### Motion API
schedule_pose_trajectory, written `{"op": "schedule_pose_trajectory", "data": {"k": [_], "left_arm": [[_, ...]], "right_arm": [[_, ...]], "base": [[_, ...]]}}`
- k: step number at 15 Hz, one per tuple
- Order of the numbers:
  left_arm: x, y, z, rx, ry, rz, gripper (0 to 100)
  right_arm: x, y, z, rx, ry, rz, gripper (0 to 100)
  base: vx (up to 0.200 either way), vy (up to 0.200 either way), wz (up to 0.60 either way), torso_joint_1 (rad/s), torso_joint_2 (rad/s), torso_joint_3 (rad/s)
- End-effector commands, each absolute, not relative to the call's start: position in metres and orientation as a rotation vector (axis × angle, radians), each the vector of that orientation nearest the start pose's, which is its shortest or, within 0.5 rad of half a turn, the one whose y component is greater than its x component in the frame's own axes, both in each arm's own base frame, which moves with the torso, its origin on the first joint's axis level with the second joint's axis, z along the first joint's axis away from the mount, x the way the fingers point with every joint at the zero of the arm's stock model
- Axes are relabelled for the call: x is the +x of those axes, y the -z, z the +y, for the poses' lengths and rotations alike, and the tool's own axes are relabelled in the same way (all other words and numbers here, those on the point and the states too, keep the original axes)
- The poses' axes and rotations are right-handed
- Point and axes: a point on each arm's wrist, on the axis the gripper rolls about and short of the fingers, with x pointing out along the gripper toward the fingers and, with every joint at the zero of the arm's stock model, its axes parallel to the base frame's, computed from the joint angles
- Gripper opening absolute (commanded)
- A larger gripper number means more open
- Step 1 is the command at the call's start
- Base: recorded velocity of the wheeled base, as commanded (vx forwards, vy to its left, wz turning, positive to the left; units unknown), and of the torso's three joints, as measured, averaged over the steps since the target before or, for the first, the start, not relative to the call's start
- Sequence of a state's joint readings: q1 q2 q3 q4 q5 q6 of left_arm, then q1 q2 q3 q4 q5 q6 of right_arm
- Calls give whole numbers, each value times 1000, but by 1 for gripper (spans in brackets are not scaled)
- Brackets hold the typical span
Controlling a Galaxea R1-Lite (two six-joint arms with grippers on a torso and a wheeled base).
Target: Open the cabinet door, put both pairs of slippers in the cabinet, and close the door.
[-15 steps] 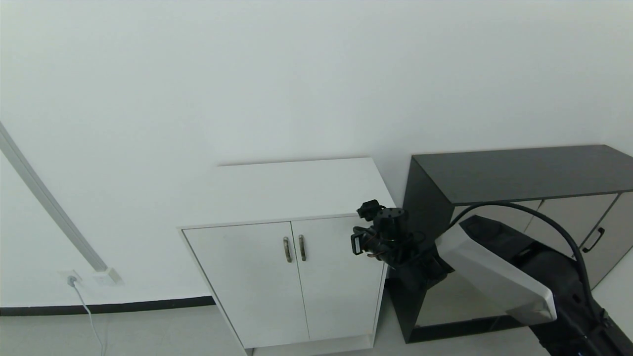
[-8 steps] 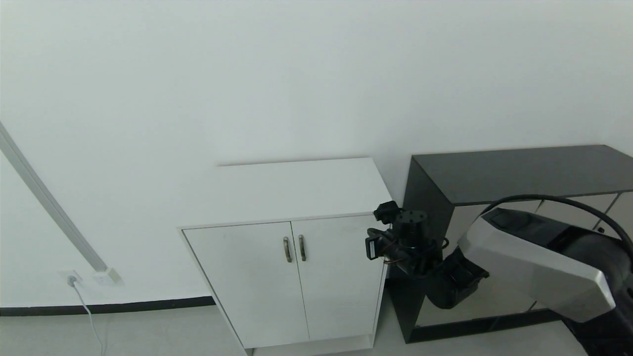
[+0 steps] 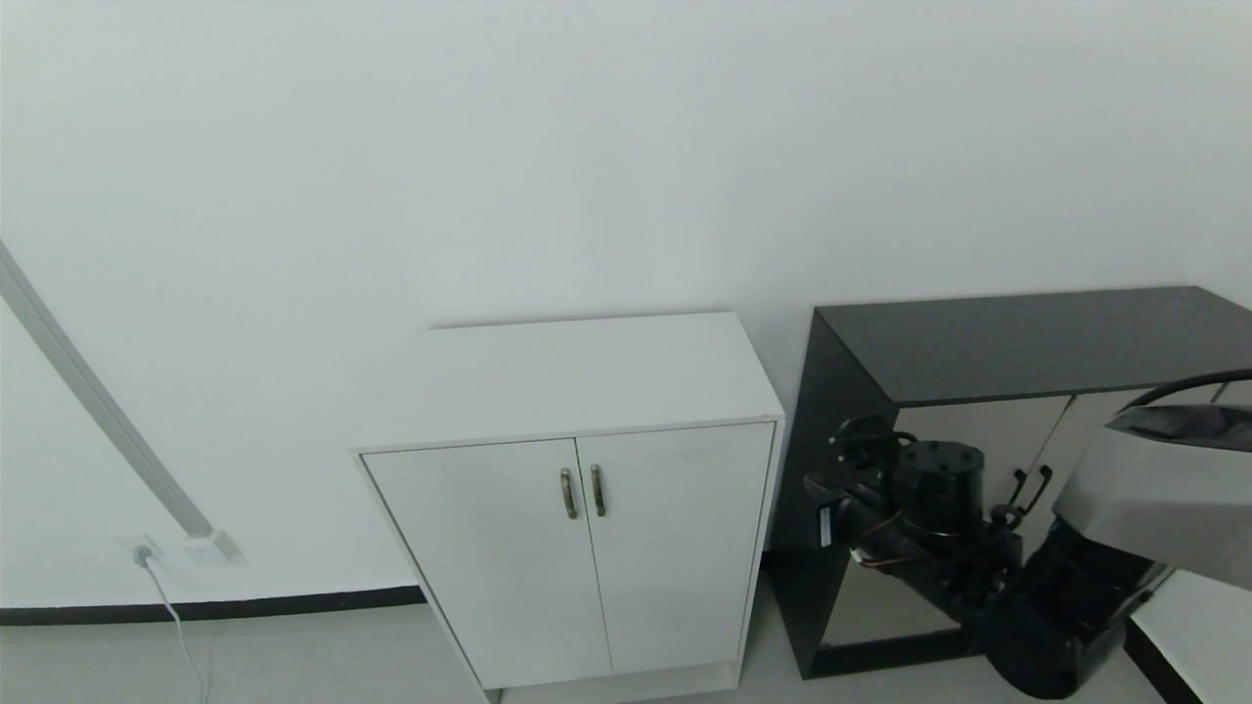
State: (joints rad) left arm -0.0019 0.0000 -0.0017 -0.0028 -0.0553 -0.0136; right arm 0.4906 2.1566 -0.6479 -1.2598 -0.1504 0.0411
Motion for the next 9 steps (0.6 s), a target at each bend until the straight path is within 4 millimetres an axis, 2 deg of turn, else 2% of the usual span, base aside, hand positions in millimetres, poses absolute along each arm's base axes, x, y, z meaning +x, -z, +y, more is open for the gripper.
{"op": "schedule_pose_trajectory", "data": {"k": [1,2,3,5,9], "left_arm": [[-23,-76,-1,-14,57,-4,0],[-23,-76,-1,-14,57,-4,0],[-23,-76,-1,-14,58,-4,0],[-23,-76,-1,-15,58,-4,0],[-23,-76,-1,-15,57,-4,0]], "right_arm": [[292,-78,127,-23,-264,206,0],[288,-80,118,-22,-244,206,0],[275,-89,93,-22,-182,202,0],[264,-96,66,-38,-121,197,0],[240,-110,37,-48,-102,176,0]], "base": [[0,0,0,0,0,0],[0,0,0,0,0,0],[0,0,0,0,0,0],[0,0,0,0,0,0],[0,0,0,0,0,0]]}}
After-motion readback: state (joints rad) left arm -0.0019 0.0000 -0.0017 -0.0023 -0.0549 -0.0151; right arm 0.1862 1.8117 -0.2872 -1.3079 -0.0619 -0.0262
